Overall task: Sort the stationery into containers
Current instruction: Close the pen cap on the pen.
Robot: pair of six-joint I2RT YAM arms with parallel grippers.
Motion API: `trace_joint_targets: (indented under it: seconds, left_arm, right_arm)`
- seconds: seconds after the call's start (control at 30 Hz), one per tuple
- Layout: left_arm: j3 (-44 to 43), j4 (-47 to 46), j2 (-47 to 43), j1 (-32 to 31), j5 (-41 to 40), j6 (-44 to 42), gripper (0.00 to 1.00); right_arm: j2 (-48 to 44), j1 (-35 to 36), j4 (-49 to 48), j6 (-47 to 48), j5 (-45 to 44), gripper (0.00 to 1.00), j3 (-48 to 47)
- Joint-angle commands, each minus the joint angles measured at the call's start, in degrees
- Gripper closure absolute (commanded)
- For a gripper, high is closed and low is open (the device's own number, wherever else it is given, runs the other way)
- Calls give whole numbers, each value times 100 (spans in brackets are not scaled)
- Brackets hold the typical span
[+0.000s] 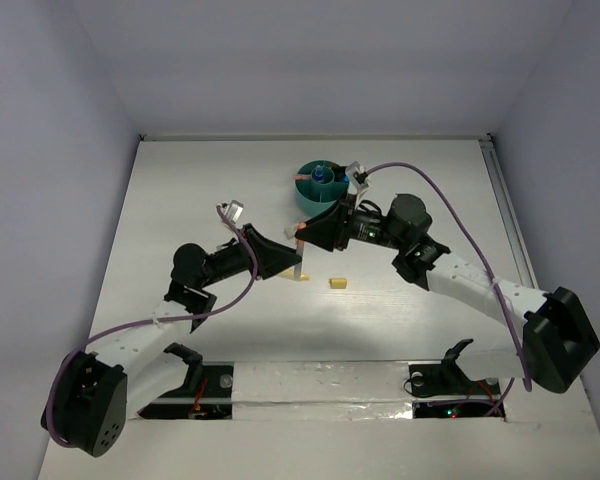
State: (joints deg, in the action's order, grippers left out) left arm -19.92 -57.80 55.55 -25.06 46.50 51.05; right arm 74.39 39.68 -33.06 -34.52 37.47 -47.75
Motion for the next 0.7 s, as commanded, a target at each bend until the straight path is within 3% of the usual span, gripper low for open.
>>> trace_joint_targets:
  seconds: [0.0,0.17,0.23,0.27,0.4,0.5,0.67]
  left_arm:
    - [-284,-1796,-211,106,-1073,266,100]
    - [-126,-1471,-421,106,-1135,116,100]
    - [-3,-1288,-510,106,-1091,55,82]
    - [110,-1208,-641,106,-1082,20,64]
    - [313,-278,-1142,106,-1239,-419,33]
    - [436,478,-1651,106,-1520,-797,16]
    - [603,1402,-2337,106,-2214,-1237,9]
  right_arm:
    - [103,514,1425,323,587,100,266]
    - [58,514,1373,87,-816,100,-85]
    - [75,436,1337,-19,-1258,100,-199]
    - [102,383,1268,-167,-1573,100,-304]
    - [190,145,977,-476,-2059,100,-524]
    - [286,-56,977,-441,-2508,100,-718]
    - [514,-242,941,48,-2981,100,-1078]
